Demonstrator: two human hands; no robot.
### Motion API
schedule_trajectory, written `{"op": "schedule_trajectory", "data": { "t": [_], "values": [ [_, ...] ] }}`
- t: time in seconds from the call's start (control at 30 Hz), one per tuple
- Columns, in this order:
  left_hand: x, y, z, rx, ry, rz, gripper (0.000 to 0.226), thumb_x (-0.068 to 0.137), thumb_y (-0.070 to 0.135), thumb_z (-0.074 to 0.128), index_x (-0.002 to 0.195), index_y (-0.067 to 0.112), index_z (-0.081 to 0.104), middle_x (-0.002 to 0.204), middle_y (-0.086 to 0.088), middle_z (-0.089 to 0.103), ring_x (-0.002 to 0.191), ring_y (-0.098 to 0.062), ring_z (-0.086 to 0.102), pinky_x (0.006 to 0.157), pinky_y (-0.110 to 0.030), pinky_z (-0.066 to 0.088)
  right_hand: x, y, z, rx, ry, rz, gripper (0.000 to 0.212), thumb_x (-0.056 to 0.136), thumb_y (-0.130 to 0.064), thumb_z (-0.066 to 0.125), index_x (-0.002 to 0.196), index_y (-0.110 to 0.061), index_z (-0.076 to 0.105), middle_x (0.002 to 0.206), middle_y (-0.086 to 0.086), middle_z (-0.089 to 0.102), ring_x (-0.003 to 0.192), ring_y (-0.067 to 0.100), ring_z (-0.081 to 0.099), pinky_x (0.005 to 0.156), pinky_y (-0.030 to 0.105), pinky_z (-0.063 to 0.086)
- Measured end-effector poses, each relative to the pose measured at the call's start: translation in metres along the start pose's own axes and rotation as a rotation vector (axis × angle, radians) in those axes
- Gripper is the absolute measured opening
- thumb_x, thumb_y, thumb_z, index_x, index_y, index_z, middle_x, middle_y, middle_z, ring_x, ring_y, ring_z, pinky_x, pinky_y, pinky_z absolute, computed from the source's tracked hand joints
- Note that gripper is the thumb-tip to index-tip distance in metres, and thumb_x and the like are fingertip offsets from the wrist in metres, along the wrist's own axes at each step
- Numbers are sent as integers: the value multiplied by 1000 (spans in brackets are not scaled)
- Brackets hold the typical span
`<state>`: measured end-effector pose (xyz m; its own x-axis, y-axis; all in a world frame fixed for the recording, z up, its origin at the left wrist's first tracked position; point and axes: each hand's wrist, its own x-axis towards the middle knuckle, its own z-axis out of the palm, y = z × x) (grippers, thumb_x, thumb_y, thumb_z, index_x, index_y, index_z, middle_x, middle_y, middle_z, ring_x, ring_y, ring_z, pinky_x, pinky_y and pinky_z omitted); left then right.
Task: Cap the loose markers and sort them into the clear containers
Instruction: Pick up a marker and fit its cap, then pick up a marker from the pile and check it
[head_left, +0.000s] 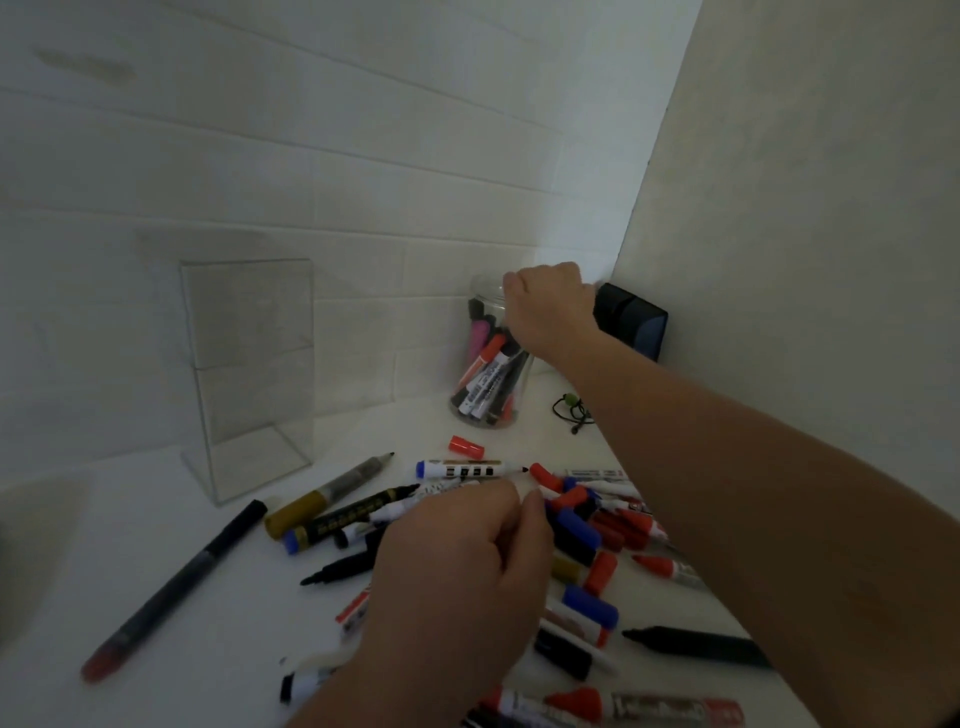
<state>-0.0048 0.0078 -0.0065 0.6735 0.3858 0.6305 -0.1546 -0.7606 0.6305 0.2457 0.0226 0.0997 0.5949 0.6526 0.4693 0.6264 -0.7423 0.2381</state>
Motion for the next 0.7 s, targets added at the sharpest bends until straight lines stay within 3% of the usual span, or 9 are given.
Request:
{"op": "schedule_trajectory", "data": {
  "t": [0.1, 0.2, 0.27, 0.33, 0.43, 0.53, 0.7],
  "values": [
    [0, 1, -1, -9, 17, -16, 44, 94, 45, 44, 55, 30, 31, 58, 4, 47, 53, -14, 46, 48, -23, 29, -23, 7, -4, 397, 179, 91, 29, 98, -24, 40, 109, -14, 64, 113, 4, 62, 110, 28, 50, 89, 37, 40],
    [2, 8, -5, 15, 49, -42, 43, 93, 33, 54, 56, 28, 35, 50, 2, 44, 49, -15, 48, 45, -35, 41, -73, 18, -18, 732, 103, 159, 19, 98, -30, 54, 100, -19, 69, 101, -3, 67, 94, 14, 60, 74, 24, 47],
    [3, 11, -6, -26, 75, -110, 32, 90, 25, 58, 63, 26, 40, 52, -1, 45, 52, -19, 49, 47, -39, 44, -110, 34, -25, 703, -31, 131, 17, 96, -32, 60, 92, -19, 71, 85, -4, 69, 78, 13, 64, 67, 28, 52],
    [2, 11, -5, -91, 82, -157, 26, 89, 14, 59, 75, 29, 43, 57, -5, 49, 54, -18, 53, 47, -38, 47, -144, 55, -32, 641, -131, 133, 18, 94, -33, 63, 91, -19, 74, 82, -5, 70, 75, 10, 64, 69, 28, 53],
    [0, 14, -6, -154, 81, -178, 33, 89, 2, 57, 85, 32, 44, 63, -7, 50, 49, -11, 52, 43, -19, 43, -189, 86, -38, 577, -267, 169, 14, 93, -33, 65, 90, -24, 75, 81, -11, 71, 72, 2, 63, 63, 20, 48],
    [-2, 19, -3, -155, 73, -190, 33, 88, 3, 58, 89, 33, 45, 68, -9, 54, 53, -14, 53, 45, -18, 43, -216, 104, -30, 578, -287, 199, 9, 91, -30, 66, 91, -27, 75, 82, -15, 70, 70, -1, 63, 61, 16, 45],
    [-5, 27, 4, -167, 64, -173, 31, 91, -1, 54, 93, 30, 49, 70, -6, 59, 66, 2, 69, 54, -23, 56, -232, 114, -23, 578, -366, 123, 3, 87, -28, 73, 86, -31, 74, 76, -19, 66, 66, -7, 60, 56, 7, 39]
  ]
}}
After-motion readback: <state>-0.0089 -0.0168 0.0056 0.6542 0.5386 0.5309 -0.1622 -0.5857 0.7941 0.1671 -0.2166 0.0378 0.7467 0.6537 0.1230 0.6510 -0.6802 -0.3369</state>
